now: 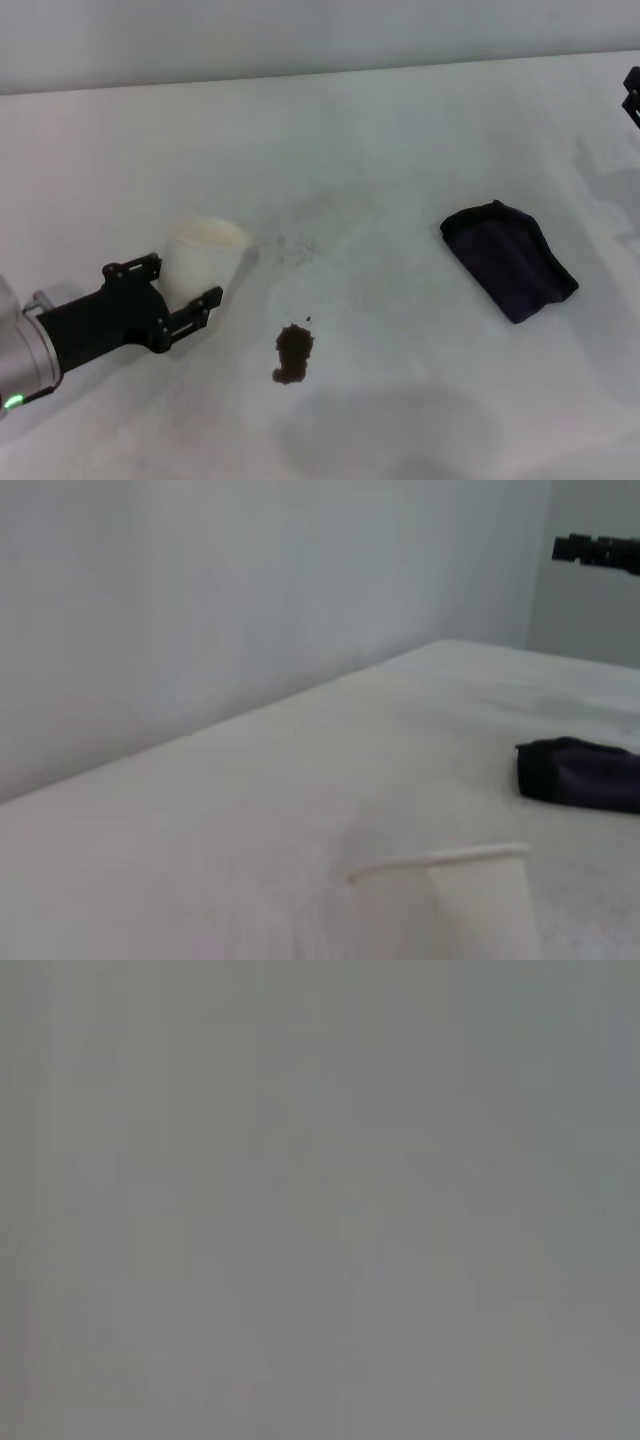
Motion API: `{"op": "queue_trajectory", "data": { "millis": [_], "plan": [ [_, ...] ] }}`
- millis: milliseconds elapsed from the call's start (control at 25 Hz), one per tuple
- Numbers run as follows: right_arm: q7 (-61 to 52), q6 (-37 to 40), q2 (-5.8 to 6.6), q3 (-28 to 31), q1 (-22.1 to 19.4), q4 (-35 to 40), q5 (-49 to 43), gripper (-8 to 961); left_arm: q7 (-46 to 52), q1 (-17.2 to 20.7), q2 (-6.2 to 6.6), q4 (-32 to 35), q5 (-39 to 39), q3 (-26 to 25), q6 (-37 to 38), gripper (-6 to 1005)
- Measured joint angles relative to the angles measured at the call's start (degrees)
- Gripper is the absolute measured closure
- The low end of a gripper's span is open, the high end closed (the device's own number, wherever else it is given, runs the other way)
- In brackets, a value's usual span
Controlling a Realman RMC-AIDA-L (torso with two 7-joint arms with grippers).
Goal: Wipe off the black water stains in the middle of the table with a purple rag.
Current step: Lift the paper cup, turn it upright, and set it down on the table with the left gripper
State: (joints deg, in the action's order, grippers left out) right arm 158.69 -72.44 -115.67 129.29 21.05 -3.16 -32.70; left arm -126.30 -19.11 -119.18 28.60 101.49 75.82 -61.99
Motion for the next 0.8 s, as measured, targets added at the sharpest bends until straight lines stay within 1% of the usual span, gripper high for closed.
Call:
{"op": "queue_trajectory", "data": {
  "millis": [440,800],
  "plan": [
    [-0.05,-0.28,0.00,-0.26,0.03,-0.06,0.00,162,-3.34,0.63,-0.06,-2.69,0.23,0.06,0.03,421],
    [-0.02,0.19,0.16,-0.27,-0.06,-0.29,0.00,163,-6.18,2.60,-0.16,-2.71,0.31,0.34,-0.54,426]
  ]
}}
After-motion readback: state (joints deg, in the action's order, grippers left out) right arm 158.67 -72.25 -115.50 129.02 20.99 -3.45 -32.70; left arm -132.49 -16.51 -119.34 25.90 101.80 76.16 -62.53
